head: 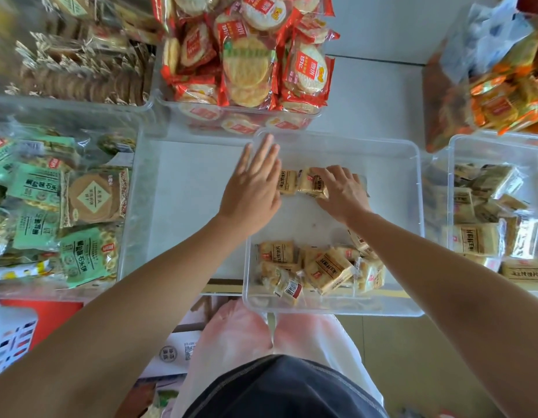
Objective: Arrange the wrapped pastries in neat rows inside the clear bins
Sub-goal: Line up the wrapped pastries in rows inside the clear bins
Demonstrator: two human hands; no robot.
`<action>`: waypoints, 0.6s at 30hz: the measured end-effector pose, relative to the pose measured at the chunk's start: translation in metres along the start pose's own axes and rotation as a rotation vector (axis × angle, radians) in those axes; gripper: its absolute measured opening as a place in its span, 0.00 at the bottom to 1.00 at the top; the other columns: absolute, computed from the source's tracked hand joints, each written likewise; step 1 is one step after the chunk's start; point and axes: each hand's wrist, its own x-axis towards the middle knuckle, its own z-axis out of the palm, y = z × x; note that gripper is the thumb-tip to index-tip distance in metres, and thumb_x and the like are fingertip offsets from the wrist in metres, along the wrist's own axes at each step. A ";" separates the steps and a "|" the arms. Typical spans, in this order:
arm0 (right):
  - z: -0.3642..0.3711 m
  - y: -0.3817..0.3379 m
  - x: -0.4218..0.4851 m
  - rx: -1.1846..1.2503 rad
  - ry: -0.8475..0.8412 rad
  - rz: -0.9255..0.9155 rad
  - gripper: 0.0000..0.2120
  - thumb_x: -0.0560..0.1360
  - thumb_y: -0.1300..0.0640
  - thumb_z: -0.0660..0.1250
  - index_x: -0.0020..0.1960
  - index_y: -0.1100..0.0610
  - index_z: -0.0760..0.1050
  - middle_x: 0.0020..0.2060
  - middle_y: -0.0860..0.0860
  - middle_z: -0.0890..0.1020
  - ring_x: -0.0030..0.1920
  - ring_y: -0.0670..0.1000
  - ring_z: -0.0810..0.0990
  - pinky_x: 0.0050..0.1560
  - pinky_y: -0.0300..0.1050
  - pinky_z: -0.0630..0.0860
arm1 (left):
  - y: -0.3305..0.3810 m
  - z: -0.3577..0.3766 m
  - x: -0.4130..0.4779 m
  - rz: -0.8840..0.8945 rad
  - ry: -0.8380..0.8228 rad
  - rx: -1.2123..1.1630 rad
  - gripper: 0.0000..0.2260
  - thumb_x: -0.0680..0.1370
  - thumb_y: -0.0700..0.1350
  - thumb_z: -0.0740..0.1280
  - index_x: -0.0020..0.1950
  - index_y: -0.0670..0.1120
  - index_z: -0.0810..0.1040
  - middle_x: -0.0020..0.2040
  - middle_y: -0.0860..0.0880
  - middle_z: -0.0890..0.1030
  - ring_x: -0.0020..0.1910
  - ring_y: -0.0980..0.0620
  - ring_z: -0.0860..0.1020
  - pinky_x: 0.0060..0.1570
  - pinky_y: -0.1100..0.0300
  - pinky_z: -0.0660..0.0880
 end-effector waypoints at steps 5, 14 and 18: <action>-0.004 0.005 -0.004 0.032 0.020 -0.025 0.25 0.74 0.57 0.67 0.69 0.45 0.67 0.59 0.53 0.75 0.59 0.57 0.73 0.57 0.54 0.67 | 0.042 0.004 0.030 0.148 -0.389 -0.045 0.29 0.82 0.47 0.56 0.79 0.40 0.49 0.79 0.40 0.47 0.78 0.42 0.45 0.76 0.46 0.48; -0.001 0.027 -0.018 0.182 -0.113 0.318 0.31 0.72 0.59 0.67 0.72 0.54 0.60 0.72 0.53 0.62 0.71 0.56 0.59 0.69 0.56 0.62 | 0.043 0.047 0.049 0.034 -0.648 -0.016 0.31 0.84 0.54 0.51 0.77 0.51 0.33 0.76 0.48 0.28 0.76 0.46 0.32 0.74 0.40 0.36; -0.002 0.031 -0.021 0.146 -0.159 0.314 0.32 0.68 0.54 0.73 0.70 0.51 0.65 0.69 0.53 0.65 0.68 0.56 0.62 0.66 0.54 0.66 | 0.043 0.049 0.050 0.023 -0.645 -0.012 0.30 0.83 0.57 0.47 0.77 0.52 0.32 0.76 0.49 0.28 0.76 0.47 0.31 0.73 0.41 0.34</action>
